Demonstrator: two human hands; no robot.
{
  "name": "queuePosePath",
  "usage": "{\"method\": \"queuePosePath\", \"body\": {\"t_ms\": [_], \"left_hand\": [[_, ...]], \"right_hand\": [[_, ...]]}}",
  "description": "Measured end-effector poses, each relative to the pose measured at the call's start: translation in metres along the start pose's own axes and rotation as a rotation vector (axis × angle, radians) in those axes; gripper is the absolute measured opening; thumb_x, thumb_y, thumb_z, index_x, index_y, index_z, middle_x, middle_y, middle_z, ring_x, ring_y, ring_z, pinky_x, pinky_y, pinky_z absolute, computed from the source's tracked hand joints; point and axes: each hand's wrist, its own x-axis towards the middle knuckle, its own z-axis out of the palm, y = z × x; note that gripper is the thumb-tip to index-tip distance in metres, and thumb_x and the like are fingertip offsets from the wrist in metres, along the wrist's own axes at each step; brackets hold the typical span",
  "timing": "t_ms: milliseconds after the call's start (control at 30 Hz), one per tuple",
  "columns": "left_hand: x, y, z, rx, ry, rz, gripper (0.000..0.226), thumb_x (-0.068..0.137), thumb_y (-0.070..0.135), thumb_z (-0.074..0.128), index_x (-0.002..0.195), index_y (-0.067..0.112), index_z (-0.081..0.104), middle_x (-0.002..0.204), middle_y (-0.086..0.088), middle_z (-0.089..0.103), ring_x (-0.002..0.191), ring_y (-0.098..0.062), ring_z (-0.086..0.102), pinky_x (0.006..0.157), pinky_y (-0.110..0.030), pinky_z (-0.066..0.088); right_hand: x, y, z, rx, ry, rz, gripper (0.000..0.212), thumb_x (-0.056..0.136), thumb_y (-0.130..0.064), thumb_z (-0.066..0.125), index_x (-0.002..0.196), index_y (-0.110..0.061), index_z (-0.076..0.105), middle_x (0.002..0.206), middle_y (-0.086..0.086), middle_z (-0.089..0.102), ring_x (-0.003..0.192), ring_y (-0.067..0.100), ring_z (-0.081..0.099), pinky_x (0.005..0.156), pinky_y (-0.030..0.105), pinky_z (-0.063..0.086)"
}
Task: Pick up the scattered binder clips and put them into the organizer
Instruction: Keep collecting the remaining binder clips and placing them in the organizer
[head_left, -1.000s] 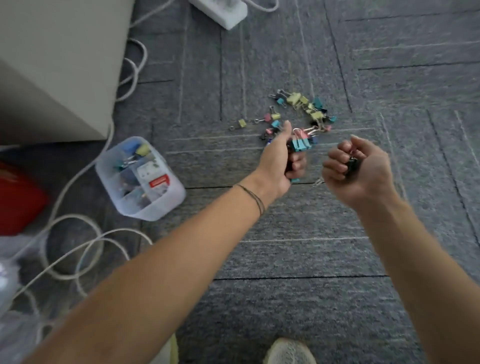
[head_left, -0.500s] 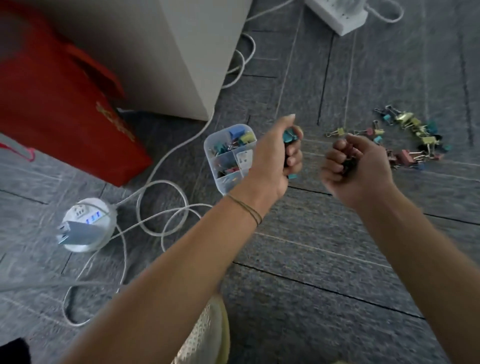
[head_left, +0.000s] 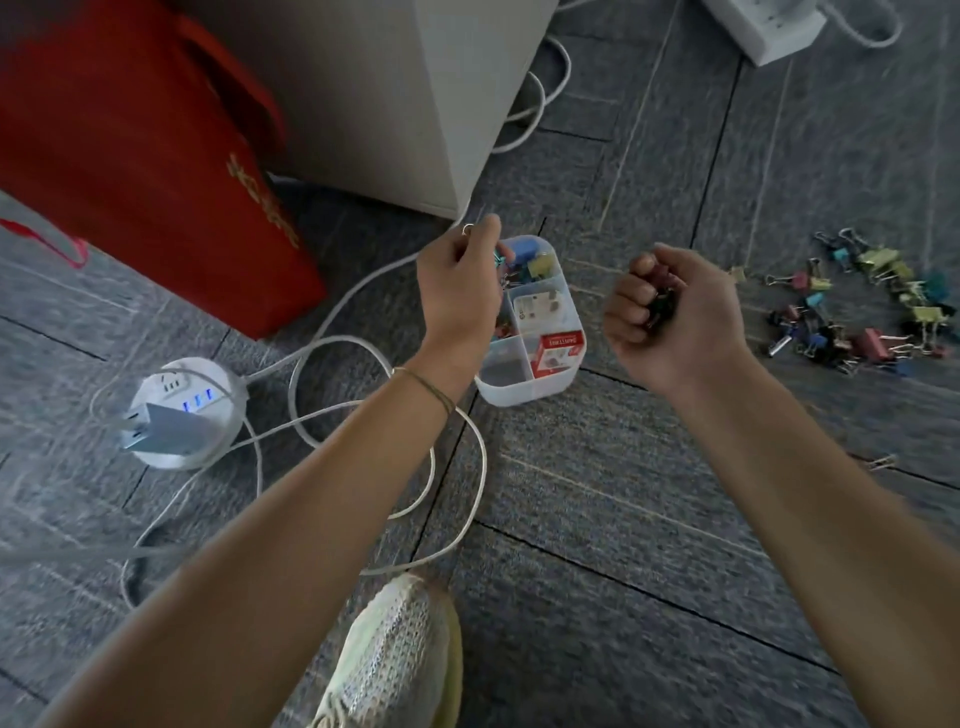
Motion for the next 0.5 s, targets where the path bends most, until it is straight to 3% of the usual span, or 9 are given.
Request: {"method": "queuePosePath", "body": {"t_ms": [167,300,400,500], "left_hand": [[-0.001,-0.004,0.004,-0.009,-0.017,0.053,0.042,0.100,0.022,0.053,0.061,0.006,0.055,0.049,-0.008,0.048,0.043,-0.018,0.044,0.047,-0.028,0.039],[-0.001,-0.002,-0.002,0.001,0.004,0.104,0.044,0.100,0.017,0.050,0.062,-0.004,0.055,0.052,-0.018,0.056,0.051,-0.033,0.057,0.059,-0.041,0.055],[-0.002,0.004,-0.004,-0.052,0.042,0.063,0.041,0.099,0.017,0.049,0.062,-0.001,0.054,0.057,-0.027,0.059,0.063,-0.049,0.066,0.071,-0.049,0.061],[-0.005,0.008,-0.003,-0.113,0.046,0.007,0.048,0.100,0.015,0.048,0.052,0.010,0.053,0.052,-0.015,0.060,0.064,-0.040,0.067,0.074,-0.046,0.060]], "right_hand": [[0.002,0.000,0.002,0.013,-0.011,-0.009,0.034,0.099,-0.026,0.043,0.067,-0.017,0.051,0.053,-0.004,0.039,0.044,0.011,0.032,0.038,0.024,0.022],[0.003,-0.002,0.006,0.028,-0.018,-0.009,0.034,0.099,-0.026,0.043,0.067,-0.017,0.051,0.054,-0.003,0.039,0.044,0.011,0.032,0.038,0.024,0.022],[0.006,0.000,0.012,0.026,-0.023,-0.013,0.035,0.099,-0.025,0.042,0.067,-0.016,0.050,0.054,-0.003,0.039,0.044,0.012,0.032,0.040,0.024,0.021],[0.009,0.003,0.022,0.043,-0.045,-0.007,0.035,0.099,-0.025,0.041,0.066,-0.016,0.050,0.054,-0.003,0.038,0.044,0.012,0.032,0.042,0.024,0.019]]}}
